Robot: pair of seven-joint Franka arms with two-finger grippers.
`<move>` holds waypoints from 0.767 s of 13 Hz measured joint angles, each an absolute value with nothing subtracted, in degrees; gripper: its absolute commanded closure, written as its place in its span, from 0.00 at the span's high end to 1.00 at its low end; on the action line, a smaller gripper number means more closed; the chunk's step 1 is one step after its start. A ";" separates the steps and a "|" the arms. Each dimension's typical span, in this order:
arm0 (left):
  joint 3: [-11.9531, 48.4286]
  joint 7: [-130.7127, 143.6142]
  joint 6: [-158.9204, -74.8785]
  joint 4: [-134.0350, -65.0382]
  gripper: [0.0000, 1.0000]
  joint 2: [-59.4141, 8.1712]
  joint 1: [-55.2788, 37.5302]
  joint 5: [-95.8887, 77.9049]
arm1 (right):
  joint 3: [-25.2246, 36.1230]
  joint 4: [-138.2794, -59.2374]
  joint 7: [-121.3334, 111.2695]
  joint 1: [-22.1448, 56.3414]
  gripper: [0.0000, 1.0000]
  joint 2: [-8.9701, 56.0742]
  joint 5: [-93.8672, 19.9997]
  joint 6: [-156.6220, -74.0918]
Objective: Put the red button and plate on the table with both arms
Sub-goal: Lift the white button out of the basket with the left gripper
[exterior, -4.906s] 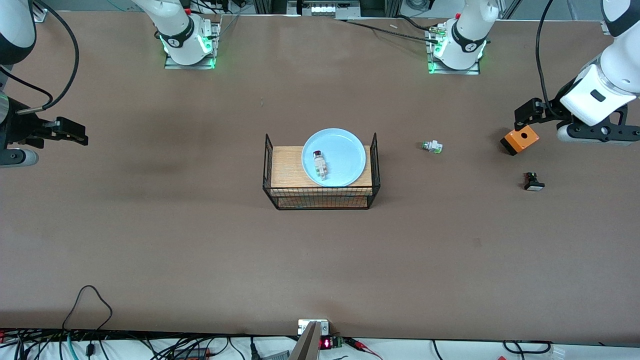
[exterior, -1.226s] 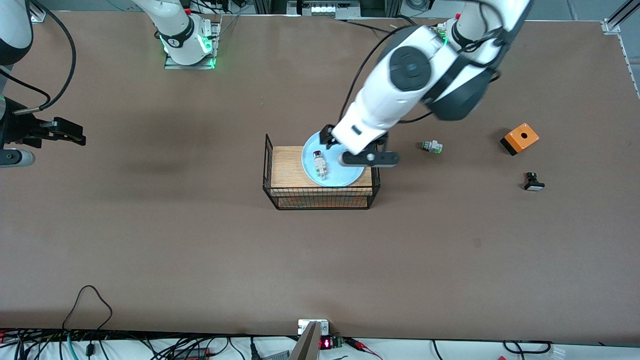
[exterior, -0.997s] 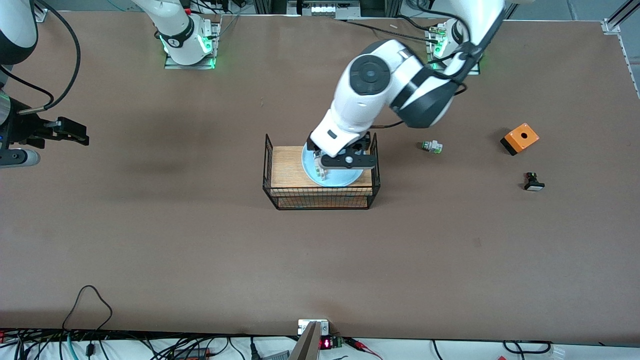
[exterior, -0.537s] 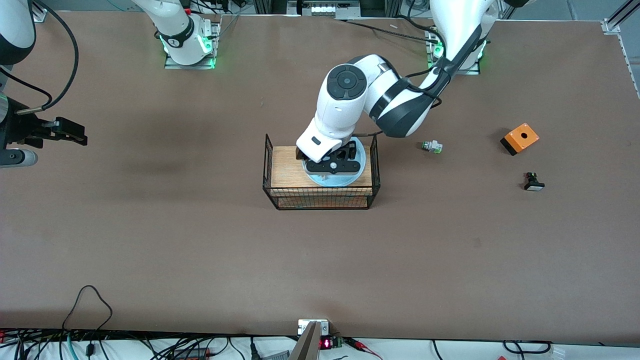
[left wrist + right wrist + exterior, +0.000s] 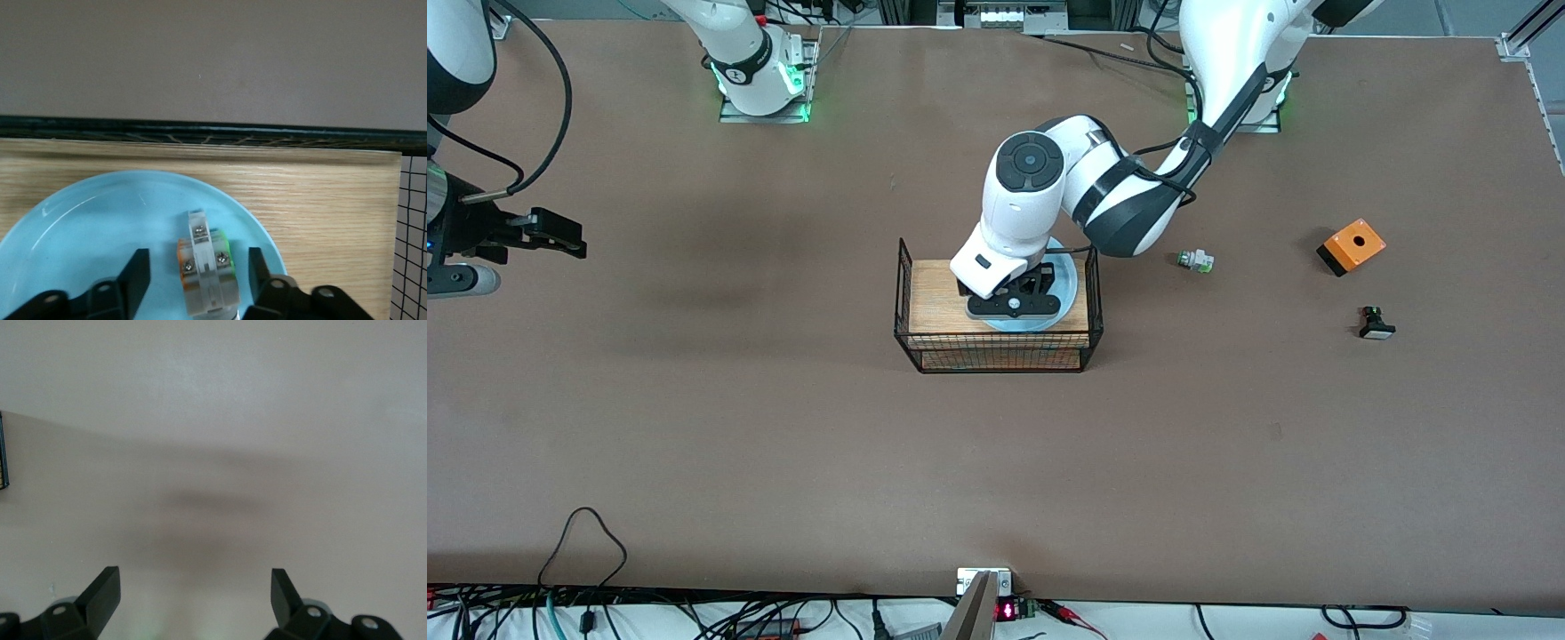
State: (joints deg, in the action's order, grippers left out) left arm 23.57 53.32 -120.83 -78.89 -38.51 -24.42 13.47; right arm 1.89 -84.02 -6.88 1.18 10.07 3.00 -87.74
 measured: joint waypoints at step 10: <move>23.57 53.32 -112.73 -76.16 0.24 -36.54 -24.52 13.49 | 1.56 -83.97 -5.84 3.92 1.00 9.98 3.01 -86.22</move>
State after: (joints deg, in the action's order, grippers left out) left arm 23.57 53.32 -112.73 -76.16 -36.54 -24.52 13.49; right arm 1.56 -83.97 -5.84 3.92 9.98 3.01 -86.22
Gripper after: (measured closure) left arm 0.665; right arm 0.000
